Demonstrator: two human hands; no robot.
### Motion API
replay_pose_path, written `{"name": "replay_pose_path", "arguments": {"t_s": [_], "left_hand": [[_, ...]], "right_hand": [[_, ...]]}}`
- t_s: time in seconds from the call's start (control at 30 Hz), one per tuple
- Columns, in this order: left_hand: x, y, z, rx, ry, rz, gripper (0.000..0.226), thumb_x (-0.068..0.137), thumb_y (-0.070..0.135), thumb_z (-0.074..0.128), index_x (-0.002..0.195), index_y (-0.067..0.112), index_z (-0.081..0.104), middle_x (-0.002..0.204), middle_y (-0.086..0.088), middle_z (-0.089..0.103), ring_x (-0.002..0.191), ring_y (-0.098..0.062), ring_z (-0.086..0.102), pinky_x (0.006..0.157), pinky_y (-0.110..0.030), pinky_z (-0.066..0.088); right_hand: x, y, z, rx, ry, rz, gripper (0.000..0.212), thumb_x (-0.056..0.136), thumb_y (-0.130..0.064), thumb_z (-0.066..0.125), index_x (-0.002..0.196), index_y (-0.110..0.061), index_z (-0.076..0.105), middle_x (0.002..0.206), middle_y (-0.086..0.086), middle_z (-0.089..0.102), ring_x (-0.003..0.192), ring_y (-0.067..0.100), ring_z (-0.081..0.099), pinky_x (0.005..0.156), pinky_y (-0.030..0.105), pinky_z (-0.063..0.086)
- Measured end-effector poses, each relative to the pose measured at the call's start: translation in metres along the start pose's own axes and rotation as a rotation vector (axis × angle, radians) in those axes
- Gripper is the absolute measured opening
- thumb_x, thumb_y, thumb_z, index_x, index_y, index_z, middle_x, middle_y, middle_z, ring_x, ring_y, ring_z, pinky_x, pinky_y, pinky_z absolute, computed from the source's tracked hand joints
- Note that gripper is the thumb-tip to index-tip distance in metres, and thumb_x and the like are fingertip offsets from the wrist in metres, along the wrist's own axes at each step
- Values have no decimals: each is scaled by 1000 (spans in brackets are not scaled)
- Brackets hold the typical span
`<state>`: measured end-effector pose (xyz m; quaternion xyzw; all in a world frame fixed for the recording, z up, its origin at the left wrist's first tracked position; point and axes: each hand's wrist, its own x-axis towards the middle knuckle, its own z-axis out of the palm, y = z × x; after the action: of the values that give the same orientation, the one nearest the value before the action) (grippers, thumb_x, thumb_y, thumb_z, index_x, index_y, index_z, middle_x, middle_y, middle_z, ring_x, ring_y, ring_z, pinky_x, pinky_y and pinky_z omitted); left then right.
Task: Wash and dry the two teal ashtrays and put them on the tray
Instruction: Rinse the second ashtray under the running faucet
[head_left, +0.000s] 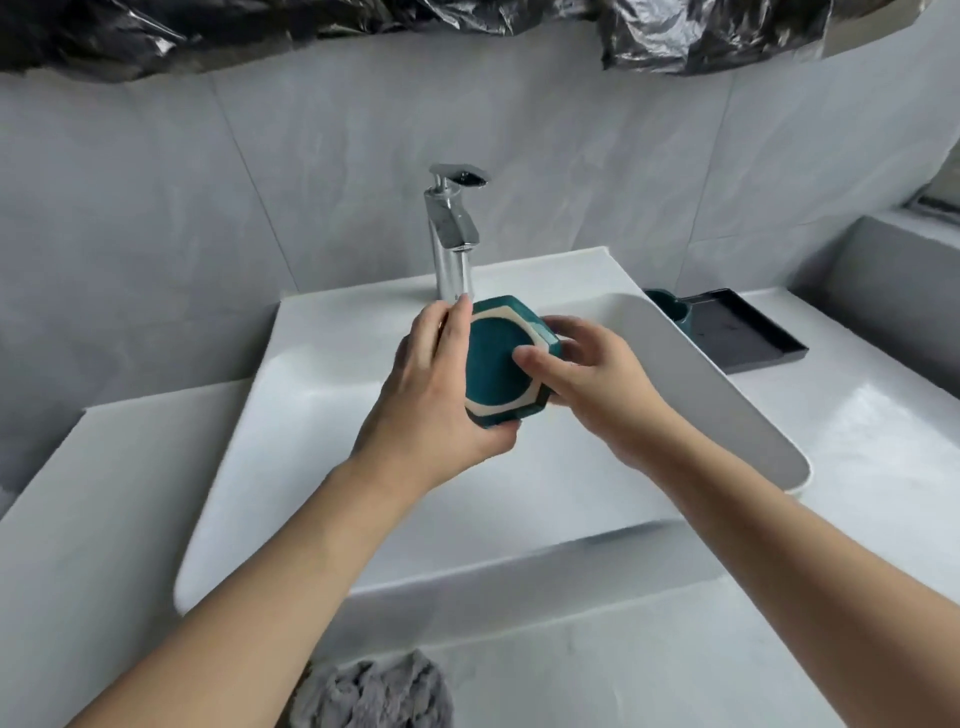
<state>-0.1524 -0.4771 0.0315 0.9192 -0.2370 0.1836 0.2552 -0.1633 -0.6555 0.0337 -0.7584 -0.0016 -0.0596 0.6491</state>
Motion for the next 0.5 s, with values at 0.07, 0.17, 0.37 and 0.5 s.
{"name": "replay_pose_path", "arguments": {"t_s": [0.07,0.17,0.37,0.5], "left_hand": [[-2,3,1,-43,-74,-31,121,64,46,86,155,24,10,146,9,19,137,-12,32,106,-26,37],[-4,7,-5,-168,-189,-91,116,67,43,85,155,30,11,146,17,18,128,-4,38,97,-20,38],[-14,10,-34,-730,-296,-284,93,68,35,76,151,27,34,147,-3,49,129,-18,55,107,-44,47],[-26,23,-51,-705,-438,-240,64,78,13,76,136,24,52,124,-4,67,113,-22,66,94,-40,56]], "right_hand": [[-2,6,-5,9,-16,-35,39,84,-25,72,121,-17,64,97,3,77,88,21,74,89,48,57],[-13,5,-9,-26,23,-85,44,74,-31,73,116,-17,67,92,1,78,86,22,75,86,49,58],[-52,-12,-15,-193,111,-208,46,80,-26,77,123,-24,63,99,-3,74,82,9,73,74,30,61],[-74,-18,-13,-300,23,-350,45,79,-22,79,121,-27,64,107,-4,71,87,4,69,80,27,59]]}}
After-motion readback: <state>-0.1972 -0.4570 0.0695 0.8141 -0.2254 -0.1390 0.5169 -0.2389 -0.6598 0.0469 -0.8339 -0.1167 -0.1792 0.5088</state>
